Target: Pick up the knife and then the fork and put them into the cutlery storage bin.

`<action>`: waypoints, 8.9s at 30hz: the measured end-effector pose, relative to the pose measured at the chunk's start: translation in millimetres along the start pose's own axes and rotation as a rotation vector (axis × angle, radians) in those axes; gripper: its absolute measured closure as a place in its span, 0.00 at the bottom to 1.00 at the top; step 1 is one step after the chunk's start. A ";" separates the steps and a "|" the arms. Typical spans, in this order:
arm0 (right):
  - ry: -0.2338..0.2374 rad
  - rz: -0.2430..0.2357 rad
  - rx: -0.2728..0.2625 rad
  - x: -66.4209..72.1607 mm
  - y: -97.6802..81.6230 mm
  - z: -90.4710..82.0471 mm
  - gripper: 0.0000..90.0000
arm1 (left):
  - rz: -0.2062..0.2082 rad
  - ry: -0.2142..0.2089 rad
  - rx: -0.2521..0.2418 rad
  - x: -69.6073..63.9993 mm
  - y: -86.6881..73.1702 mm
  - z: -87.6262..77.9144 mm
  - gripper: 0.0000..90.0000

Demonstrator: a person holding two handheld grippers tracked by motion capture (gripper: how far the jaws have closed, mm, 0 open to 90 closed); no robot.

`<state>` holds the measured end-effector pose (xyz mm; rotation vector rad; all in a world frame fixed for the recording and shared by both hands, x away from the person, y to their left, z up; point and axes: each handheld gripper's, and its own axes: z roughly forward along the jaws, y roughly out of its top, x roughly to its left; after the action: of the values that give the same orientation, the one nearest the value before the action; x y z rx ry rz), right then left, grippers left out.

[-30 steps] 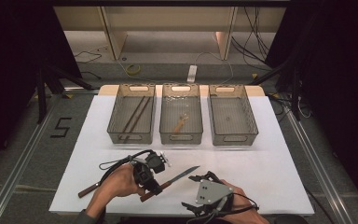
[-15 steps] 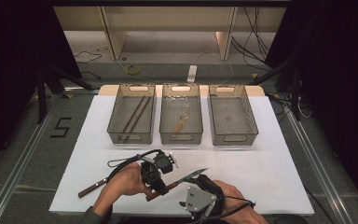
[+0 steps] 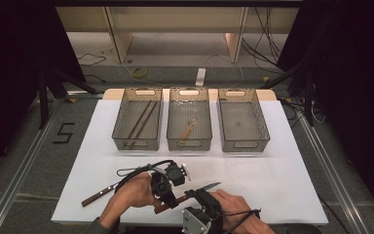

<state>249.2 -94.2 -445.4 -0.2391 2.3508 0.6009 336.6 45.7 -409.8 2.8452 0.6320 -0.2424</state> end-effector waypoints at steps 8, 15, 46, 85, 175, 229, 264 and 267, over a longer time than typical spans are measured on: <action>-0.039 -0.075 0.025 8.4 3.3 3.5 0.67 | 0.024 -0.004 0.010 -5.3 1.9 -0.8 0.84; -0.077 -0.159 0.032 13.0 5.7 4.4 0.74 | 0.034 -0.009 0.020 -7.2 2.7 1.6 0.84; -0.065 -0.191 0.033 11.1 -3.3 -2.3 0.88 | -0.015 0.011 -0.074 -0.3 -14.5 -25.1 0.51; 0.050 0.933 -0.081 -195.5 -119.9 -26.2 0.88 | -0.390 0.259 -0.502 68.3 -119.5 -21.0 0.17; 0.102 1.029 -0.164 -113.9 -128.3 -32.6 0.33 | -0.475 0.325 -0.168 100.0 -172.0 -27.5 0.30; 0.162 1.050 -0.238 -63.5 -125.9 -40.8 0.31 | -0.418 0.259 0.018 105.1 -197.8 -4.5 0.74; 0.183 0.943 -0.288 -56.7 -99.4 -39.8 0.32 | -0.312 0.155 -0.082 76.6 -147.7 -15.2 0.84; 0.188 0.899 -0.296 -53.3 -88.4 -38.7 0.32 | -0.287 0.142 -0.089 70.1 -134.1 -13.8 0.84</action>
<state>295.3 -189.9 -415.9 0.7040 2.4675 1.3944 342.8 195.5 -434.2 2.6969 1.0537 -0.0543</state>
